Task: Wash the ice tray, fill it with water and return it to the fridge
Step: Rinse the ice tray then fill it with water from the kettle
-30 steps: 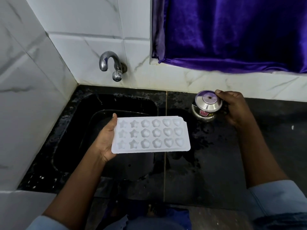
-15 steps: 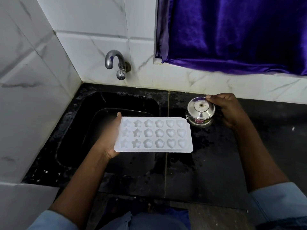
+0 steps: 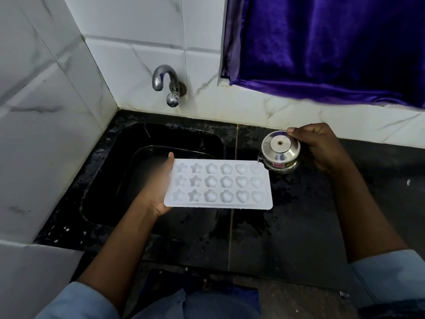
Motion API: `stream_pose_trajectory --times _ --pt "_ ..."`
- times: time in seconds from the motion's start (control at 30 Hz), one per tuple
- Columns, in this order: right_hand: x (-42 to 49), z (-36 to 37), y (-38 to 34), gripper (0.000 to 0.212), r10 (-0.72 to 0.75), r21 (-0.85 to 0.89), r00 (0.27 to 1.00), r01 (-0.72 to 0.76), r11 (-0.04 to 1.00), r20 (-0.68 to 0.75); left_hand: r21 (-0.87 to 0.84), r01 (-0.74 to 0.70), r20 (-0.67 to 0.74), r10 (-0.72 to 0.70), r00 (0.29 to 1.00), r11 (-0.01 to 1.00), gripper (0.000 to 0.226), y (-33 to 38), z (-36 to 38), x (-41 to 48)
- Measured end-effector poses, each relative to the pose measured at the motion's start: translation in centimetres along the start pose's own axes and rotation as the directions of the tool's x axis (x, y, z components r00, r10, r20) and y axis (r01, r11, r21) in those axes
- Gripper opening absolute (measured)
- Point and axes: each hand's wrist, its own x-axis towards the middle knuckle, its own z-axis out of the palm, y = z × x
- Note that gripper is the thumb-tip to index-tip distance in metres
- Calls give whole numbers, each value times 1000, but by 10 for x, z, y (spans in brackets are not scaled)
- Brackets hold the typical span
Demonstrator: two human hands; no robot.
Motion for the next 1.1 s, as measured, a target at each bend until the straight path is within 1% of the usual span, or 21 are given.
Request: stream_pose_trajectory --times 0.07,0.3,0.5,0.63,0.87,1.1 --pt "0 0 -2 27 -3 -9 1000 3 1000 -3 -5 0 -2 0 1000 1000 75 0 -1 1" --pt "-1 -1 -4 31 1 -20 1000 -1 1000 -9 -17 9 30 -8 1000 1000 77 -1 -1 3" --pt "-1 -1 -4 26 3 -33 1000 -3 999 -2 -25 4 34 -3 999 1000 77 -2 -3 6" --pt "0 -1 -5 29 9 -31 1000 -9 999 5 -24 2 33 -1 999 1000 76 -2 -3 7" --pt "3 3 -15 27 -10 -79 1000 11 997 10 -34 7 67 -5 998 999 77 -2 -6 7" --pt "14 11 -23 22 -40 -91 999 43 995 36 -19 19 83 -17 996 1000 80 -2 -7 8"
